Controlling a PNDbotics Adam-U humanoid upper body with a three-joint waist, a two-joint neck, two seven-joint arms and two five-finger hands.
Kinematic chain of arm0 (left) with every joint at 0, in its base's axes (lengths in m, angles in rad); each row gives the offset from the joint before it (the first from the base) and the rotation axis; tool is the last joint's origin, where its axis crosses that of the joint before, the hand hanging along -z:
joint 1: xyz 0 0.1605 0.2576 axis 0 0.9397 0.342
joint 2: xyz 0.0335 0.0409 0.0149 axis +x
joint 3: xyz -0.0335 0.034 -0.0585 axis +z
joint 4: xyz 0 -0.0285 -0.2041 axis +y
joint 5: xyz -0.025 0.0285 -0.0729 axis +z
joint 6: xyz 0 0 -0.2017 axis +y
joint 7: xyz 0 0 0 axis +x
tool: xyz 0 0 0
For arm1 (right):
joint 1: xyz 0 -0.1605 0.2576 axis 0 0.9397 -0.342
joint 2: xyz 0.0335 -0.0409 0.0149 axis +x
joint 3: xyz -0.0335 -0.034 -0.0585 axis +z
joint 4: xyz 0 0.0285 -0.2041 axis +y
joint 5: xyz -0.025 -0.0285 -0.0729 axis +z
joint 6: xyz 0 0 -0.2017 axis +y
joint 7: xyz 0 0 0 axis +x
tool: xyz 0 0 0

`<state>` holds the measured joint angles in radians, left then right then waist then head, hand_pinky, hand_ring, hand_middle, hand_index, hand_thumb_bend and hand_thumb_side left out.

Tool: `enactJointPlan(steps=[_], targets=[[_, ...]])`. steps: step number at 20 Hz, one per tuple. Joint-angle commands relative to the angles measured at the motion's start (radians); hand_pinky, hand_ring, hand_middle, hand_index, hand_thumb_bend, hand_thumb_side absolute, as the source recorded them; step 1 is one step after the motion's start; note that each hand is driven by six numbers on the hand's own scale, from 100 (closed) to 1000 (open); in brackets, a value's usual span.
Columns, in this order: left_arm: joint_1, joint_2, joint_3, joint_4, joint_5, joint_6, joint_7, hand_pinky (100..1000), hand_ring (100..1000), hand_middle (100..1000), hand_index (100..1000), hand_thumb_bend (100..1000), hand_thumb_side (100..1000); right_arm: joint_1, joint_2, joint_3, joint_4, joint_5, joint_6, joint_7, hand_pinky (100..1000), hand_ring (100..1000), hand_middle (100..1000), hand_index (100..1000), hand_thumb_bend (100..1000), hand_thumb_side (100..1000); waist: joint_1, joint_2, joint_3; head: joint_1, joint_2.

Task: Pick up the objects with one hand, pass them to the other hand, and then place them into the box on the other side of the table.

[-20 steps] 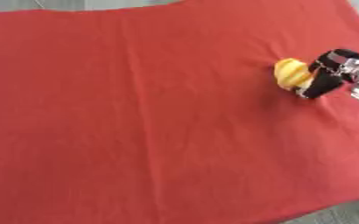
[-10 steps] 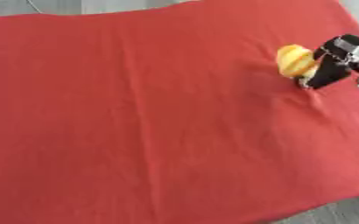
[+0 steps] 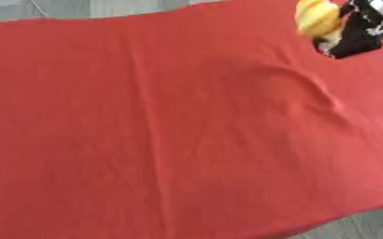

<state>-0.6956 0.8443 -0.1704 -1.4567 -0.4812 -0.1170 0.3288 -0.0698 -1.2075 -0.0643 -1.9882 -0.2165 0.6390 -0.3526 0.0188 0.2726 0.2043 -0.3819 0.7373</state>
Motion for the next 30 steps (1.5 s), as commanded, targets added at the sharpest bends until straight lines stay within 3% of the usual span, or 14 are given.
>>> enactJointPlan(steps=[1, 6, 11, 15, 20, 24, 30], targets=[[-0.034, 0.048, 0.004, -0.022, 0.002, -0.029, -0.025, 598, 646, 664, 714, 146, 100, -0.064, -0.002, 0.028, -0.012, 0.063, -0.059, -0.034, 773, 548, 350, 492, 347, 100, 0.015, -0.042, 0.004, -0.002, 0.004], [-0.066, 0.050, -0.004, -0.039, 0.016, -0.044, -0.052, 598, 643, 662, 720, 220, 100, -0.182, 0.065, 0.110, -0.012, 0.134, -0.116, -0.022, 768, 542, 349, 494, 346, 100, 0.022, -0.058, 0.012, 0.011, -0.006], [-0.076, 0.045, -0.004, -0.050, 0.037, -0.029, -0.068, 590, 641, 662, 721, 194, 100, -0.242, 0.134, 0.175, -0.012, 0.159, -0.134, 0.005, 764, 533, 344, 491, 350, 100, 0.029, -0.072, 0.012, 0.035, -0.010], [-0.098, 0.043, -0.010, -0.053, 0.052, -0.030, -0.090, 598, 645, 665, 723, 246, 100, -0.265, 0.169, 0.225, -0.012, 0.150, -0.138, 0.029, 761, 529, 341, 490, 354, 100, 0.035, -0.080, 0.014, 0.058, -0.010], [-0.137, 0.040, -0.021, -0.060, 0.054, -0.034, -0.109, 608, 650, 671, 725, 296, 100, -0.291, 0.205, 0.265, -0.012, 0.134, -0.144, 0.029, 758, 524, 337, 487, 357, 100, 0.038, -0.084, 0.019, 0.084, -0.042], [-0.157, 0.038, -0.026, -0.059, 0.063, -0.032, -0.119, 603, 648, 668, 723, 281, 100, -0.298, 0.235, 0.291, -0.012, 0.116, -0.156, -0.003, 757, 521, 334, 485, 359, 100, 0.040, -0.084, 0.020, 0.096, -0.077], [-0.183, 0.026, -0.039, -0.057, 0.071, -0.035, -0.133, 606, 649, 669, 723, 285, 100, -0.321, 0.260, 0.327, -0.012, 0.104, -0.166, -0.019, 756, 520, 333, 484, 361, 100, 0.044, -0.085, 0.027, 0.103, -0.082]])
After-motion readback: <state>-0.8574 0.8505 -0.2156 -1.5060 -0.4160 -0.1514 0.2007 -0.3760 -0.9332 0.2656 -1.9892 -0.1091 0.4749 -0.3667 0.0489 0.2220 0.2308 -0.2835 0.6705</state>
